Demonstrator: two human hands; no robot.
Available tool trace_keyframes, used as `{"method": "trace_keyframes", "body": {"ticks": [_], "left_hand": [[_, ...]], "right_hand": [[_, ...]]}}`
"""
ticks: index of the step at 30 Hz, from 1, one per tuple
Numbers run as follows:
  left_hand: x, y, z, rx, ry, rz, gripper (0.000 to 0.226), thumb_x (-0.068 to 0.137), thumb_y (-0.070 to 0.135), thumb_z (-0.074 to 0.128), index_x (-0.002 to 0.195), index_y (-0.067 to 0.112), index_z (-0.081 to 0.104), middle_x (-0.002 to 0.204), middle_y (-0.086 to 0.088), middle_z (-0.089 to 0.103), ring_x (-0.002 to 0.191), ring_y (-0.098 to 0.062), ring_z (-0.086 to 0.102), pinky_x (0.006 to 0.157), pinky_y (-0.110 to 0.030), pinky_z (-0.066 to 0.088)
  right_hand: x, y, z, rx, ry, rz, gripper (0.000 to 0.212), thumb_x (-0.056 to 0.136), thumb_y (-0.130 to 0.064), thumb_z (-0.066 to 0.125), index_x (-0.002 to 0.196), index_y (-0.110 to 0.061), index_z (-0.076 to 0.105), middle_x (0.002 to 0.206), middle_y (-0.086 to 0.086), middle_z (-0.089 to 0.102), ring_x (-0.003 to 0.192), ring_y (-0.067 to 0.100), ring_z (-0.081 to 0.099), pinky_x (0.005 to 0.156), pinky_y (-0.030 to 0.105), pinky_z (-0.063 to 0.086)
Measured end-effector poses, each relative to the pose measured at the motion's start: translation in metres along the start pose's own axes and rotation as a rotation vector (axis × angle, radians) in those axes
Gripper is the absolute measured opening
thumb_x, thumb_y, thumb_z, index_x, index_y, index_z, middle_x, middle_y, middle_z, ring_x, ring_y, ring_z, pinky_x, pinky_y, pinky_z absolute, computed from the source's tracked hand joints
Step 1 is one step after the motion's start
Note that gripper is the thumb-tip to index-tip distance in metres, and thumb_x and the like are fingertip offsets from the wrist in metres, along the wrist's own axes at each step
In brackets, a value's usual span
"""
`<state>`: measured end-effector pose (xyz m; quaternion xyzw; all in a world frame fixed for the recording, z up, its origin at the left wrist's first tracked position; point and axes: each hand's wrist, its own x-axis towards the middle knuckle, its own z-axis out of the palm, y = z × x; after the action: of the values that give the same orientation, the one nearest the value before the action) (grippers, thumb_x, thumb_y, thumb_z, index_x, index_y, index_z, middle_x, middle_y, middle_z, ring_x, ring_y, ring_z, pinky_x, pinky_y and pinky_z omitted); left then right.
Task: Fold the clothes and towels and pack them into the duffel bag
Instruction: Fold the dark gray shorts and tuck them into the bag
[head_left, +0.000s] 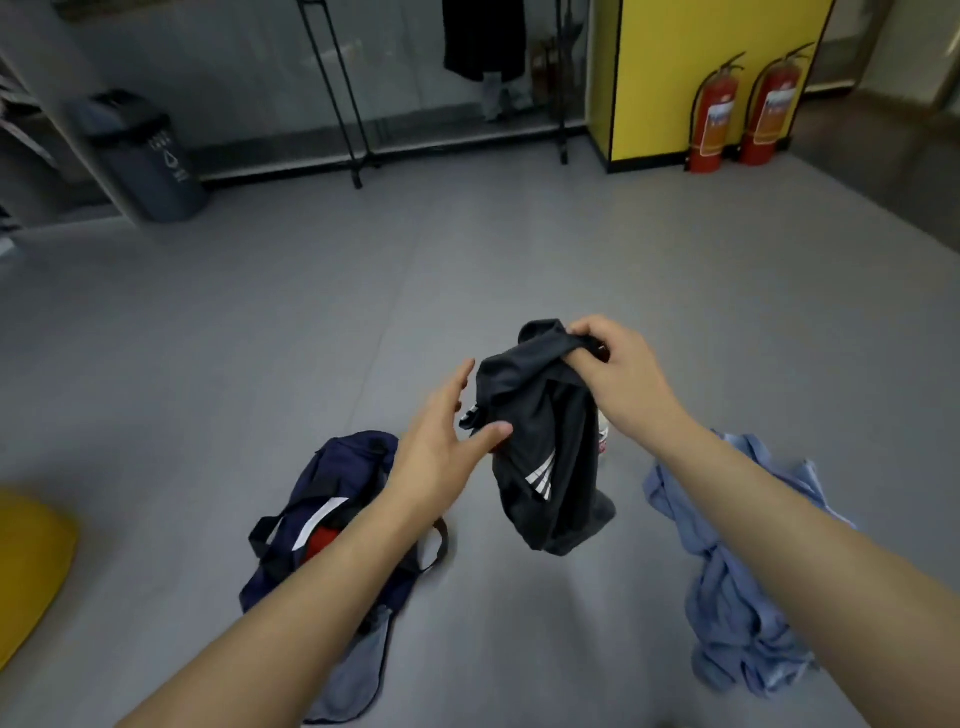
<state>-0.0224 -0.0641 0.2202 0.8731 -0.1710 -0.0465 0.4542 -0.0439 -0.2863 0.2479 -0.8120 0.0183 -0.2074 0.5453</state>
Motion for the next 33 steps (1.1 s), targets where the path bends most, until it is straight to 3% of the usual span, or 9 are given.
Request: {"method": "trace_keyframes", "body": {"ticks": [4,7,10,13,17,20,23,28,33], "left_hand": [[0.019,0.02,-0.027,0.07,0.074,0.062,0.06,0.089,0.04,0.071,0.143,0.044,0.045,0.139,0.017,0.052,0.124,-0.008,0.051,0.103,-0.034,0.044],[0.023,0.015,-0.044,0.046,0.119,0.053,0.006,0.093,0.037,0.063,0.099,0.038,0.066,0.087,0.019,0.067,0.077,-0.013,0.061,0.071,-0.032,0.048],[0.02,0.016,-0.057,-0.213,0.162,0.039,0.014,0.1,0.02,0.057,0.089,0.021,0.064,0.076,0.007,0.069,0.072,-0.007,0.064,0.07,-0.021,0.051],[0.02,0.023,-0.063,-0.36,0.13,0.034,0.018,0.102,0.014,0.054,0.087,0.016,0.063,0.067,0.011,0.062,0.066,-0.007,0.059,0.067,-0.029,0.056],[0.023,0.03,-0.063,-0.403,0.131,0.005,0.014,0.101,0.015,0.056,0.096,0.01,0.068,0.072,0.01,0.063,0.068,-0.006,0.057,0.061,-0.022,0.045],[0.024,0.034,-0.065,-0.438,0.187,-0.042,0.015,0.099,0.018,0.059,0.094,0.008,0.069,0.074,0.007,0.065,0.068,-0.005,0.057,0.063,-0.021,0.045],[0.027,0.041,-0.069,-0.42,0.225,-0.071,0.025,0.098,0.024,0.061,0.092,0.0,0.067,0.078,-0.003,0.063,0.072,-0.014,0.056,0.068,-0.033,0.045],[0.027,0.051,-0.074,-0.453,0.182,-0.056,0.022,0.098,0.021,0.059,0.091,0.001,0.066,0.075,-0.006,0.056,0.07,-0.017,0.053,0.063,-0.032,0.042],[0.025,0.041,-0.086,-0.298,0.197,0.026,0.023,0.099,0.016,0.054,0.087,-0.003,0.056,0.072,-0.005,0.045,0.067,-0.015,0.042,0.061,-0.03,0.034]], "right_hand": [[0.005,-0.034,0.019,0.097,-0.031,-0.002,0.009,0.095,-0.007,0.061,0.094,-0.011,0.068,0.082,-0.004,0.066,0.075,0.006,0.058,0.072,0.023,0.047],[0.0,-0.04,0.036,0.17,-0.04,0.04,0.015,0.095,-0.009,0.061,0.091,-0.02,0.07,0.081,-0.003,0.066,0.074,0.009,0.057,0.07,0.023,0.047],[-0.008,-0.03,0.055,0.112,-0.064,0.089,0.015,0.095,-0.02,0.063,0.085,-0.027,0.072,0.074,-0.009,0.068,0.07,0.008,0.059,0.069,0.029,0.048],[-0.017,-0.015,0.073,-0.063,-0.091,0.11,0.021,0.094,-0.032,0.061,0.078,-0.019,0.067,0.071,0.0,0.064,0.067,0.012,0.055,0.065,0.036,0.043],[-0.022,-0.014,0.084,-0.082,-0.087,0.097,0.029,0.096,-0.033,0.059,0.077,-0.01,0.056,0.071,0.009,0.056,0.061,0.012,0.044,0.06,0.034,0.034],[-0.019,-0.016,0.085,-0.042,-0.084,0.099,0.022,0.096,-0.034,0.058,0.079,-0.02,0.061,0.07,0.002,0.058,0.06,0.01,0.047,0.061,0.032,0.038],[-0.021,-0.013,0.086,-0.04,-0.077,0.124,0.011,0.093,-0.041,0.06,0.086,-0.035,0.066,0.08,-0.012,0.066,0.076,0.013,0.063,0.073,0.039,0.053],[-0.026,-0.007,0.097,-0.155,-0.211,0.067,0.021,0.084,-0.048,0.064,0.098,-0.032,0.062,0.107,-0.009,0.06,0.103,0.009,0.055,0.089,0.041,0.05],[-0.033,-0.004,0.106,-0.184,-0.276,0.138,0.023,0.088,-0.04,0.066,0.085,-0.02,0.055,0.079,-0.003,0.062,0.08,0.021,0.06,0.077,0.045,0.052]]}}
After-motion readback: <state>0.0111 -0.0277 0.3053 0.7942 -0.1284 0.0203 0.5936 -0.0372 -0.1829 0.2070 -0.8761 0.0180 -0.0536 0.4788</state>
